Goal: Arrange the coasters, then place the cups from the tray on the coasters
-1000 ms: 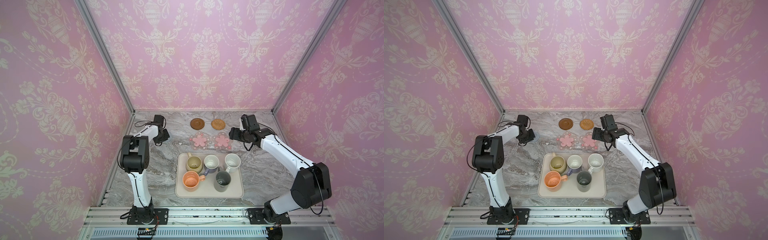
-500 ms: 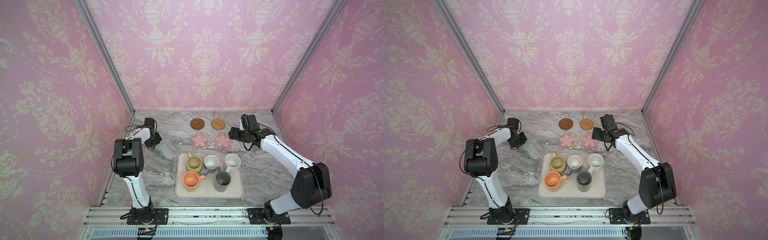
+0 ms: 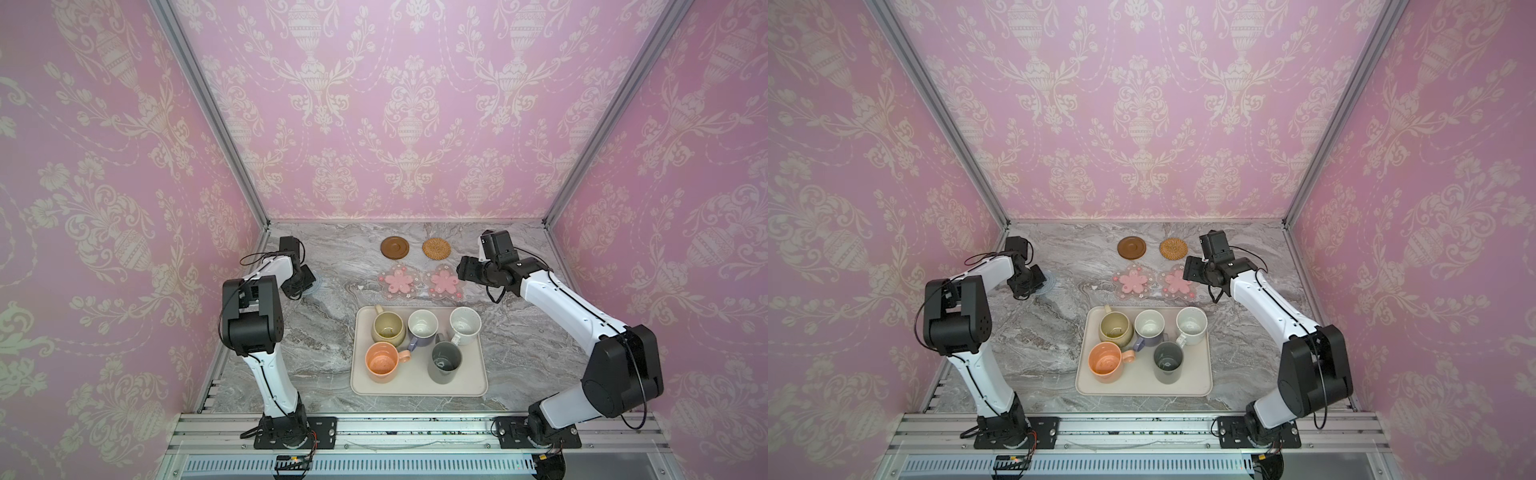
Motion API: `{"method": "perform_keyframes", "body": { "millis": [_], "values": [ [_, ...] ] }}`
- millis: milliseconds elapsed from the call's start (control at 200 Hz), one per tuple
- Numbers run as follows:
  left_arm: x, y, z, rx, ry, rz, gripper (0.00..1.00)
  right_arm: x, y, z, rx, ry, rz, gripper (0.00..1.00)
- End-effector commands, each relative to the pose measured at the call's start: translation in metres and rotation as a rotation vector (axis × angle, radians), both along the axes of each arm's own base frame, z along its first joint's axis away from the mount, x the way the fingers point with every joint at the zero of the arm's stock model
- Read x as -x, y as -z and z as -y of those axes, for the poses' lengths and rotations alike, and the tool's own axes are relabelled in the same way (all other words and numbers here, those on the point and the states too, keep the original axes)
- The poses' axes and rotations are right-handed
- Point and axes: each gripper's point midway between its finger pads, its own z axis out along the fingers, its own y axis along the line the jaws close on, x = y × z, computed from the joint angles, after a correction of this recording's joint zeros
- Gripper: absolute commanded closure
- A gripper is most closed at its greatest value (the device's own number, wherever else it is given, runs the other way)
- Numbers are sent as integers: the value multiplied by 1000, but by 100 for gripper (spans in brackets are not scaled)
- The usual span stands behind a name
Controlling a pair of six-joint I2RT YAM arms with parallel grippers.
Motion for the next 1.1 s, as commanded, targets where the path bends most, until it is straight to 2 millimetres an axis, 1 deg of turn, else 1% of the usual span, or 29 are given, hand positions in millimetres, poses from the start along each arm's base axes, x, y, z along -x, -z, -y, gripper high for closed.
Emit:
{"method": "perform_keyframes", "body": {
  "millis": [0, 155, 250, 315, 395, 405, 415, 530, 625, 731, 901, 1001, 1096],
  "values": [
    [13, 13, -1, 10, 1, -63, 74, 5, -7, 3, 1, 21, 16, 22],
    [11, 8, 2, 23, 1, -36, 72, 4, -7, 0, -15, 19, 17, 22],
    [8, -4, 4, 31, 9, -10, 69, 4, -8, 0, -17, 20, 19, 22],
    [4, -16, 5, 32, 11, 20, 68, 4, -8, 0, -16, 20, 17, 22],
    [-3, -37, 10, 40, 21, 69, 67, 4, -9, 0, -19, 20, 20, 22],
    [-4, -39, 10, 39, 23, 75, 67, 9, 2, 1, -12, 20, -4, 22],
    [-4, -42, 11, 40, 26, 79, 67, 11, 4, 2, -9, 21, -9, 22],
    [-15, -74, 24, 34, 69, 152, 65, 12, 5, 3, -8, 22, -11, 22],
    [-23, -94, 40, 30, 128, 195, 64, 13, 5, 2, -10, 20, -10, 22],
    [-31, -108, 62, 40, 203, 228, 63, 13, 4, 2, -12, 19, -6, 22],
    [-46, -117, 108, 79, 351, 281, 61, 17, 2, 4, -2, 15, 1, 22],
    [-56, -119, 140, 120, 437, 307, 59, 19, 1, 7, 12, 15, 4, 22],
    [-65, -118, 165, 143, 490, 318, 59, 21, -1, 10, 26, 14, 9, 22]
  ]
}}
